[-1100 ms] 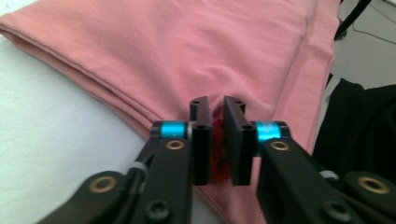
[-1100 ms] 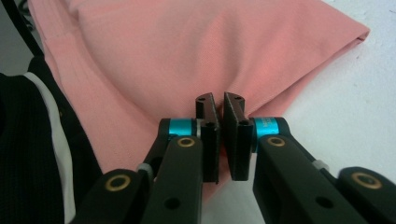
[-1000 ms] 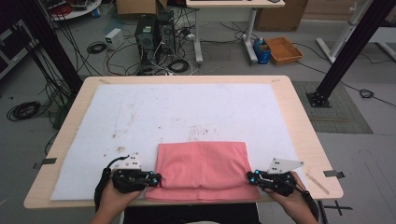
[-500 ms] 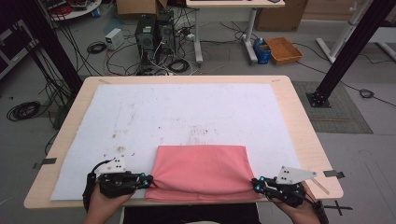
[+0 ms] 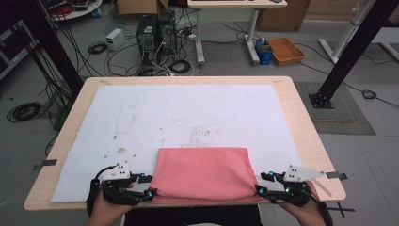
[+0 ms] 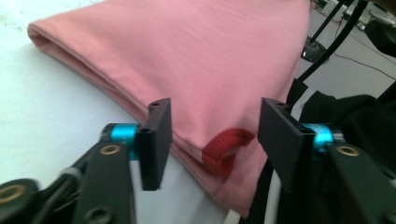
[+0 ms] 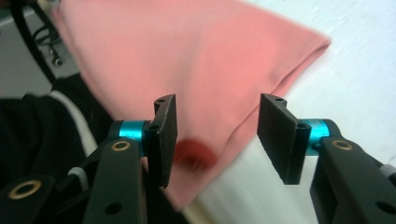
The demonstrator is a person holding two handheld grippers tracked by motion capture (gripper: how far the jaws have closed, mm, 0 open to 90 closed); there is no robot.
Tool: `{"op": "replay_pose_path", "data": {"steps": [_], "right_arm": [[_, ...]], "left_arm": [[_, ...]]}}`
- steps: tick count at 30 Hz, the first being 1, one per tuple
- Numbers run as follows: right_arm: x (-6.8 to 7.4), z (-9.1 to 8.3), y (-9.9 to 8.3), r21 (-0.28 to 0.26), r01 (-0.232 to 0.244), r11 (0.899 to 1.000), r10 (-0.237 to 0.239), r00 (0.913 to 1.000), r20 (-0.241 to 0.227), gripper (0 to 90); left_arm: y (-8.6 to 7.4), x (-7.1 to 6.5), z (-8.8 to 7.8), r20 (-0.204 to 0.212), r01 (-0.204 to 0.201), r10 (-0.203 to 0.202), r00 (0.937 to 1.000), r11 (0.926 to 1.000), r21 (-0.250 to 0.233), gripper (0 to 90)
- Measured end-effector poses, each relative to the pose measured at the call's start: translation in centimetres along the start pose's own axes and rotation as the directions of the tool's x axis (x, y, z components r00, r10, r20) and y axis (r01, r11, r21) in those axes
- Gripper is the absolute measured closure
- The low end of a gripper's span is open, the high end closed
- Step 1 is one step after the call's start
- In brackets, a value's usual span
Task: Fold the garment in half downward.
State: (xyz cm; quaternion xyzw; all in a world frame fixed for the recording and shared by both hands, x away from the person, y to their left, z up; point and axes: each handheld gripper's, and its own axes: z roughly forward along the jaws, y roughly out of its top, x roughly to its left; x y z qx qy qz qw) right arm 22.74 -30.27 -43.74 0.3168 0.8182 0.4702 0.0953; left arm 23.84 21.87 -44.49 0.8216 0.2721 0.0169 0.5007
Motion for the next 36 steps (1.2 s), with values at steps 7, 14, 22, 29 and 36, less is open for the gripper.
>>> {"op": "replay_pose_path", "data": {"steps": [7,14,22,29,36], "right_arm": [[-3.7,1.2,4.2,-0.018,-0.034,0.999,0.036,0.9955,0.088,44.6],[-6.7,5.3,7.1,0.036,-0.069,0.997,0.066,0.9936,0.092,44.2],[-7.3,8.6,5.4,0.149,-0.065,0.987,0.054,0.9954,0.079,54.8],[-7.5,8.3,5.2,0.143,-0.057,0.988,0.045,0.995,0.089,71.8],[-7.1,8.6,5.5,0.154,0.003,0.988,-0.012,0.9982,0.058,87.8]], "left_arm": [[3.3,2.0,0.0,-0.047,0.02,-0.021,0.9987,0.9993,-0.031,37.3],[6.7,6.3,2.3,-0.099,0.074,-0.075,0.9923,0.9971,-0.018,37.2],[6.2,8.6,5.3,-0.125,0.124,-0.112,0.9858,0.9873,0.099,41.2],[5.5,9.2,5.4,-0.126,0.167,-0.154,0.9801,0.9809,0.101,52.4],[5.2,9.0,5.5,-0.123,0.158,-0.148,0.9813,0.9841,0.08,83.2]]}}
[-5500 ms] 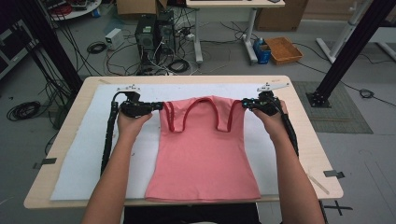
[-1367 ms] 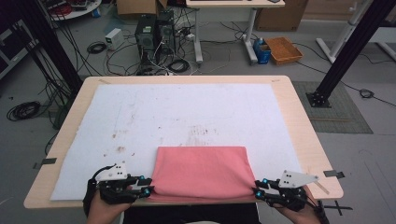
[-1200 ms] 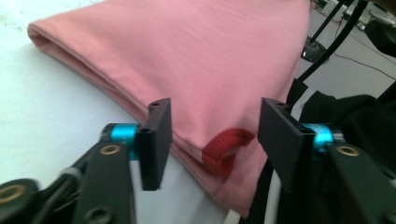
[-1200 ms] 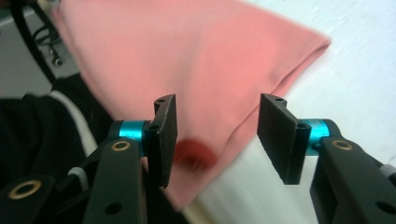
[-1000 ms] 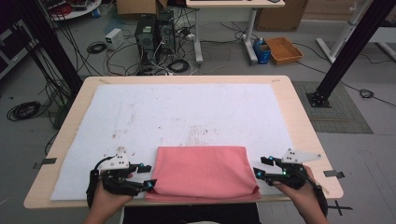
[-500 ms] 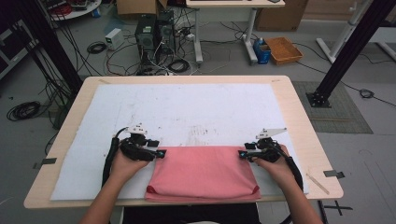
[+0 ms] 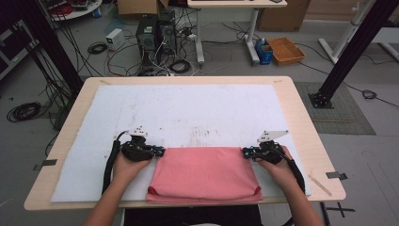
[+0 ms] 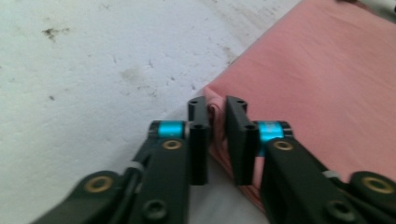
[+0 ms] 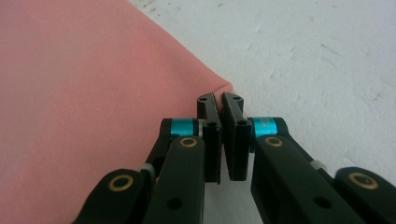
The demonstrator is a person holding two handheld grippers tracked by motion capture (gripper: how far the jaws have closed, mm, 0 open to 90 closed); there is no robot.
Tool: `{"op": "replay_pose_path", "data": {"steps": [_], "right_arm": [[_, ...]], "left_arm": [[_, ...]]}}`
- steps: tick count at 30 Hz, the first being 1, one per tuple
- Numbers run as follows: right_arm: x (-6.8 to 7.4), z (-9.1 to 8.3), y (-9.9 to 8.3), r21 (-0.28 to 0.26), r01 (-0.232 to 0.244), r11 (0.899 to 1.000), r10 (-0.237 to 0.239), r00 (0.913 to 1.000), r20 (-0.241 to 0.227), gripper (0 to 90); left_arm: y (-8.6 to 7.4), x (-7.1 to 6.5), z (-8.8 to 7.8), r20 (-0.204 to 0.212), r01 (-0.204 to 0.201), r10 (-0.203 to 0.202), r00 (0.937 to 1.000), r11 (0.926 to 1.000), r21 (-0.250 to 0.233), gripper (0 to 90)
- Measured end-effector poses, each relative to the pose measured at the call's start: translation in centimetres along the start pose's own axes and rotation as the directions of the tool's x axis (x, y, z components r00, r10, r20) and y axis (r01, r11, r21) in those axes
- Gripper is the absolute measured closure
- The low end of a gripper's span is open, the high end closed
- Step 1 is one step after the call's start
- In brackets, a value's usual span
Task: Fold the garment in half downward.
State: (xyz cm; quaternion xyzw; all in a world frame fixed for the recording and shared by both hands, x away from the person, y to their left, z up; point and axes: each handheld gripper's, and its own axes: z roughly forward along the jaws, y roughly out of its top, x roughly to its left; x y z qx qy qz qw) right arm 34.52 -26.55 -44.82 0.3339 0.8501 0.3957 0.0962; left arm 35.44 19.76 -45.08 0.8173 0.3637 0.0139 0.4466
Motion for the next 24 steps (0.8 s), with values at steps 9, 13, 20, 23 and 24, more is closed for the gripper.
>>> {"op": "replay_pose_path", "data": {"steps": [9,13,20,23,24], "right_arm": [[-0.3,-0.9,1.1,-0.024,0.02,1.0,-0.02,0.999,0.04,88.4],[-0.9,-1.0,2.1,-0.024,0.029,0.999,-0.027,0.9977,0.062,88.4],[-3.6,-0.5,3.4,-0.029,-0.009,1.0,0.012,0.9948,0.101,88.3],[-4.6,-0.1,3.6,-0.012,-0.022,1.0,0.023,0.9932,0.114,88.2],[-4.6,-0.1,3.6,-0.012,-0.022,1.0,0.023,0.9932,0.114,88.2]], "left_arm": [[0.8,-0.4,-0.6,-0.024,-0.025,0.024,0.9994,0.9988,-0.043,86.0],[1.7,-0.2,-0.4,-0.031,-0.032,0.03,0.9991,0.998,-0.055,86.0],[3.5,0.5,0.8,-0.049,-0.034,0.031,0.9983,0.9968,-0.072,85.9],[4.1,1.0,1.5,-0.051,-0.014,0.01,0.9986,0.9959,-0.089,85.9],[4.3,1.1,1.8,-0.059,-0.018,0.013,0.9982,0.9961,-0.086,85.9]]}}
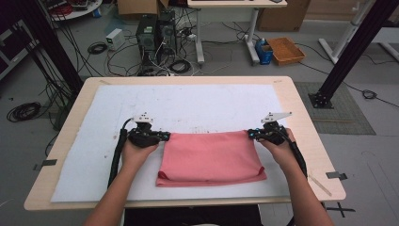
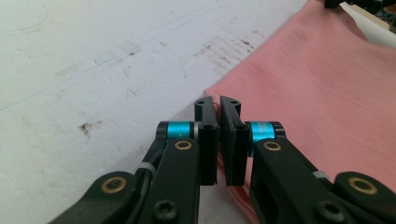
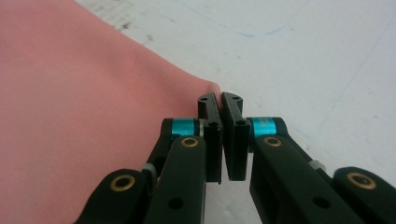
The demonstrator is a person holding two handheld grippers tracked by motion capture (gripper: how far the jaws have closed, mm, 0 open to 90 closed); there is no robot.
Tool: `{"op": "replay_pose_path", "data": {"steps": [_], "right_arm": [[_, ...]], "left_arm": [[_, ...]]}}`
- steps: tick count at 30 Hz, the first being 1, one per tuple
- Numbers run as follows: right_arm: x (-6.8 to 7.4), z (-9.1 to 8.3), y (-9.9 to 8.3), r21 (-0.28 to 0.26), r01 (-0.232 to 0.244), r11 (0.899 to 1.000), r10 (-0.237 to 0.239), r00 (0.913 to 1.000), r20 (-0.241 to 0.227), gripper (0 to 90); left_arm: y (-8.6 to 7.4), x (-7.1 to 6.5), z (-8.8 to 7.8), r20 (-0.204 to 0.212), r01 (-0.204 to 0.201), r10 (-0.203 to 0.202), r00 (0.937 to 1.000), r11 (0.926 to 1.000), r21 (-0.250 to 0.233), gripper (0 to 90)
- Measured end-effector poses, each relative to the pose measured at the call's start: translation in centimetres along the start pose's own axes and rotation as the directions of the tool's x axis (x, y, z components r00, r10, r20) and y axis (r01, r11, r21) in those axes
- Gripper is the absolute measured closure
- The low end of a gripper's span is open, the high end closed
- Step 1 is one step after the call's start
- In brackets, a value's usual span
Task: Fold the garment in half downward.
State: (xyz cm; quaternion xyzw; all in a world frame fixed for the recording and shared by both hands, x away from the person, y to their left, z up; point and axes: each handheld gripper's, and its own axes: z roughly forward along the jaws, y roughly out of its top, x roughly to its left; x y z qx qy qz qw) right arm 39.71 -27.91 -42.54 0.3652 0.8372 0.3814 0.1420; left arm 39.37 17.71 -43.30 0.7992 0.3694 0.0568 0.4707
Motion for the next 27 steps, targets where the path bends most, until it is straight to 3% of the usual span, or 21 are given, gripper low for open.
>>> {"op": "replay_pose_path", "data": {"steps": [4,10,13,14,16,19,27], "right_arm": [[-0.8,0.3,0.6,0.014,-0.014,1.0,0.014,0.9998,0.015,88.2],[-1.5,0.6,0.6,0.024,-0.033,0.999,0.033,0.9991,0.026,87.0],[-1.5,0.6,0.1,-0.014,-0.066,0.998,0.066,0.997,0.041,71.9],[-1.5,0.6,0.1,-0.014,-0.066,0.998,0.066,0.997,0.041,71.9],[-1.5,0.3,-0.2,-0.04,-0.094,0.995,0.096,0.9943,0.047,61.2],[-1.3,-0.3,-0.4,-0.085,-0.114,0.99,0.117,0.9927,0.031,53.6],[0.7,-1.0,-1.3,-0.119,-0.095,0.988,0.096,0.9954,0.007,40.5]], "left_arm": [[0.8,0.2,1.1,-0.015,-0.009,0.009,0.9999,0.9999,0.005,85.9],[1.0,0.5,1.5,-0.008,0.016,-0.016,0.9998,0.9998,-0.013,84.3],[0.6,0.8,1.0,0.005,0.048,-0.048,0.9988,0.9979,-0.042,67.4],[0.5,0.9,0.7,0.016,0.058,-0.058,0.9982,0.997,-0.051,67.4],[0.1,0.8,0.2,0.018,0.058,-0.057,0.9982,0.9961,-0.066,58.7],[-0.5,0.6,-0.7,0.036,0.06,-0.057,0.9977,0.9939,-0.092,50.4],[-1.5,-0.7,-2.4,0.078,0.017,-0.008,0.9969,0.9935,-0.113,40.7]]}}
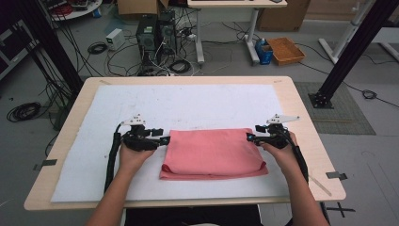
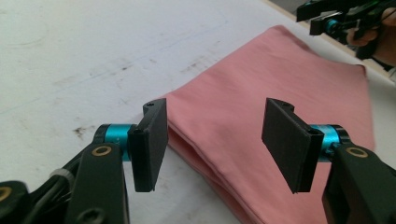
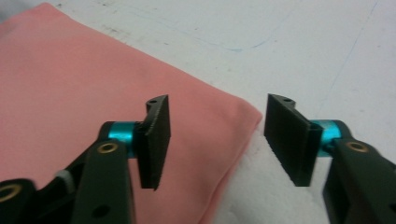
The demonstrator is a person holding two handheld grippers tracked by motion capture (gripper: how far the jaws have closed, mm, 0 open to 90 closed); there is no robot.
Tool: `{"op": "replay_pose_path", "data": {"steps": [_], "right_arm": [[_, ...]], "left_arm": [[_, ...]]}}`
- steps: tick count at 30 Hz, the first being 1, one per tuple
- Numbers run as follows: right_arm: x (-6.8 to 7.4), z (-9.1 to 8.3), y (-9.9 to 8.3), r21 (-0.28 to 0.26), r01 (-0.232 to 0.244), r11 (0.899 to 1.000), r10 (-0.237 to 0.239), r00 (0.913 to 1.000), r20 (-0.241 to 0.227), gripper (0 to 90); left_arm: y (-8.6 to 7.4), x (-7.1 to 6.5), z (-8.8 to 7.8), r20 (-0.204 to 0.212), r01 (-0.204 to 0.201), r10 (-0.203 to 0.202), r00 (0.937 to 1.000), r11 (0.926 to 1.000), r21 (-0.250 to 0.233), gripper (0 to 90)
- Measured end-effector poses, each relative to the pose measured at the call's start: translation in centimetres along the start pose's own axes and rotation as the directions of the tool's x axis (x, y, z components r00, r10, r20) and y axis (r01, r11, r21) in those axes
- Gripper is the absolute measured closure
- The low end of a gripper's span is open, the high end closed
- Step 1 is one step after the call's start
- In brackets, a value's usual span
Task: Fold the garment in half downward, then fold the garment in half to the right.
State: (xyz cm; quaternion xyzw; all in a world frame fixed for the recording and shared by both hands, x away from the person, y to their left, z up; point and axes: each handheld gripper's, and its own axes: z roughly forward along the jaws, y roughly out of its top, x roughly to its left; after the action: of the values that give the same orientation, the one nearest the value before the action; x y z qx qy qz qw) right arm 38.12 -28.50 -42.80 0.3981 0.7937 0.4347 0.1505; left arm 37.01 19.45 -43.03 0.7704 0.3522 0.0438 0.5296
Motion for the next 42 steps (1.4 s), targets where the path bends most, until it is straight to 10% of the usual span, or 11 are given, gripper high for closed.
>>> {"op": "replay_pose_path", "data": {"steps": [13,42], "right_arm": [[1.0,-0.6,-1.2,-0.023,-0.015,1.0,0.015,0.9997,-0.021,33.5],[1.1,-0.8,-0.4,-0.069,-0.044,0.997,0.041,0.9982,-0.042,22.3]], "left_arm": [[-1.9,-3.1,-1.8,-0.024,-0.096,0.097,0.995,0.9941,0.052,27.2],[-1.9,-4.1,-0.8,-0.02,-0.085,0.088,0.9959,0.9883,0.127,18.9]]}}
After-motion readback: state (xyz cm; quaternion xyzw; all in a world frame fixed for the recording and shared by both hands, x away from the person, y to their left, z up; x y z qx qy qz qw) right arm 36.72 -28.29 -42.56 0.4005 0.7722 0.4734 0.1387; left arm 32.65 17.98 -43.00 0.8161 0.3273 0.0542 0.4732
